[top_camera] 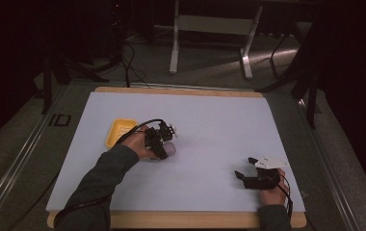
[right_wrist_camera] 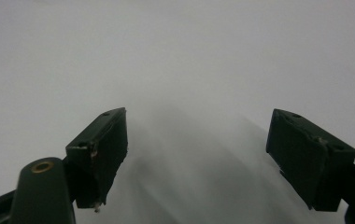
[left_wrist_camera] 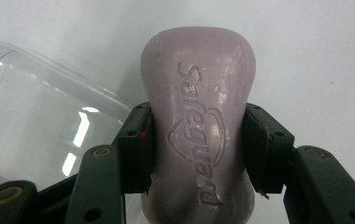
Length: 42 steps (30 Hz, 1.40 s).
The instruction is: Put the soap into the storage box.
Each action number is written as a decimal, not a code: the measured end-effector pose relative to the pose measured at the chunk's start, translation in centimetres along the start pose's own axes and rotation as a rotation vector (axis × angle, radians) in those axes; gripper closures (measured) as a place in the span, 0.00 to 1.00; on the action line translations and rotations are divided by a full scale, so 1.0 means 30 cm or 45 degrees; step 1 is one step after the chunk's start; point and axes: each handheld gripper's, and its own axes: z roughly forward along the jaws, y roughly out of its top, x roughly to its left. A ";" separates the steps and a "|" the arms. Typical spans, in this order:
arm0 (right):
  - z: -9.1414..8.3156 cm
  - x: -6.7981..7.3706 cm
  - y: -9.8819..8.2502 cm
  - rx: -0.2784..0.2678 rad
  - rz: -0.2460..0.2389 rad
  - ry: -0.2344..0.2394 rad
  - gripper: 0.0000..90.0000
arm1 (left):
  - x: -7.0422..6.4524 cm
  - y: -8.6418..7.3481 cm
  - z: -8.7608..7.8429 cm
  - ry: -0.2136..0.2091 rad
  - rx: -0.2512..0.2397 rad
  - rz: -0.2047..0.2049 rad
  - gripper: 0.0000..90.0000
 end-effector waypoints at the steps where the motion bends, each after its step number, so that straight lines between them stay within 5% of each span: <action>1: 0.000 0.000 0.000 0.000 0.000 0.000 0.23 | 0.002 0.000 -0.002 0.007 0.002 -0.007 0.55; 42: 0.000 0.001 0.000 0.000 -0.004 -0.004 0.23 | 0.136 -0.099 -0.088 0.118 -0.033 -0.431 0.55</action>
